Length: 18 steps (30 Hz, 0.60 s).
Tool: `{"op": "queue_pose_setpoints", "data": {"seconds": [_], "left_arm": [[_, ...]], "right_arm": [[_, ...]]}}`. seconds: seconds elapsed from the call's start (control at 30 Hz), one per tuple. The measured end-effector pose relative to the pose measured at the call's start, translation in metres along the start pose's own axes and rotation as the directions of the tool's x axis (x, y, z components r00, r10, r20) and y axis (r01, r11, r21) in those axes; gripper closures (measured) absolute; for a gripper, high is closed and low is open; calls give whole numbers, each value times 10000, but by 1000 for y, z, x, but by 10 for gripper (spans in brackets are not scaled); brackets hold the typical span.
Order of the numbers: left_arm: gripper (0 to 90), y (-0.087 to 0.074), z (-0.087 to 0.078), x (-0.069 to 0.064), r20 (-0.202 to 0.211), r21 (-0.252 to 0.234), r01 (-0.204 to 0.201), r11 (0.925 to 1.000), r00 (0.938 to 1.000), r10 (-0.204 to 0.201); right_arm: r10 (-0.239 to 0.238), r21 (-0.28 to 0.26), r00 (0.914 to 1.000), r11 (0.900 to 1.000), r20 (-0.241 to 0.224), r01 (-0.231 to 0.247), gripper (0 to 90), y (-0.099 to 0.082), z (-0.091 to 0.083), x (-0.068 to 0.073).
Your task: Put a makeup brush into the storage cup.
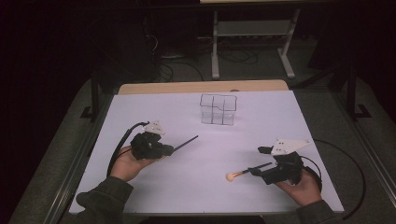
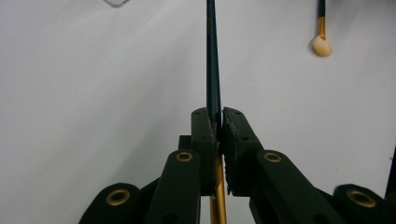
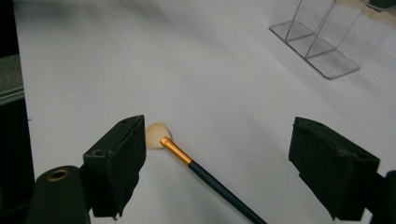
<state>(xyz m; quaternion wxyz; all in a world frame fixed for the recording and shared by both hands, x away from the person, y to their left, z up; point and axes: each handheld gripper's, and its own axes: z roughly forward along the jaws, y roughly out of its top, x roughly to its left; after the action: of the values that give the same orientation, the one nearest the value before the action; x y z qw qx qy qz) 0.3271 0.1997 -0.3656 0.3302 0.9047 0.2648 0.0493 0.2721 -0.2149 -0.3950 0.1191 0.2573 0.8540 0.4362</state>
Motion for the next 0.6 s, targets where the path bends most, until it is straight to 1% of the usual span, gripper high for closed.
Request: {"op": "queue_pose_setpoints", "data": {"seconds": [0.1,0.13,0.17,0.23,0.3,0.33,0.37,0.4,0.43,0.47,0.53,0.57,0.6], "left_arm": [[838,2,1,-6,139,44,-149,9999,9998,149],[838,2,1,-6,139,44,-149,9999,9998,149],[838,3,1,-7,179,79,-238,9997,9996,236],[837,4,2,-9,234,27,-261,9997,9994,260],[838,5,1,-11,328,64,-445,9990,9985,443],[838,5,1,-11,328,64,-445,9990,9985,443],[838,5,1,-14,360,0,-293,9996,9989,293],[838,6,1,-15,423,-12,-348,9994,9985,349],[838,7,0,-16,450,-61,-374,9993,9983,376],[838,8,-1,-18,495,31,-630,9980,9968,628],[837,9,-1,-20,528,-46,-582,9983,9969,583],[837,11,-1,-23,581,-68,-681,9977,9960,683],[837,11,-1,-25,638,-117,-664,9977,9957,670]], "right_arm": [[-63,83,9999,9999,-143,64,182,7,0,-1],[-63,83,9999,9999,-143,64,182,7,0,-1],[-138,183,9997,9997,-219,142,182,12,0,-2],[-160,220,9993,9996,-324,167,182,16,1,-3],[-261,263,9987,9993,-429,273,182,20,1,-5],[-261,263,9987,9993,-429,273,182,20,1,-5],[-260,282,9983,9992,-518,275,184,24,1,-6],[-260,282,9983,9992,-518,275,184,24,1,-6],[-228,323,9977,9992,-635,249,184,28,0,-8],[-278,303,9973,9991,-679,299,185,30,0,-8],[-297,334,9969,9989,-729,322,186,32,0,-9],[-367,383,9961,9985,-798,398,187,37,0,-9],[-360,410,9958,9984,-843,396,188,39,0,-9]]}}
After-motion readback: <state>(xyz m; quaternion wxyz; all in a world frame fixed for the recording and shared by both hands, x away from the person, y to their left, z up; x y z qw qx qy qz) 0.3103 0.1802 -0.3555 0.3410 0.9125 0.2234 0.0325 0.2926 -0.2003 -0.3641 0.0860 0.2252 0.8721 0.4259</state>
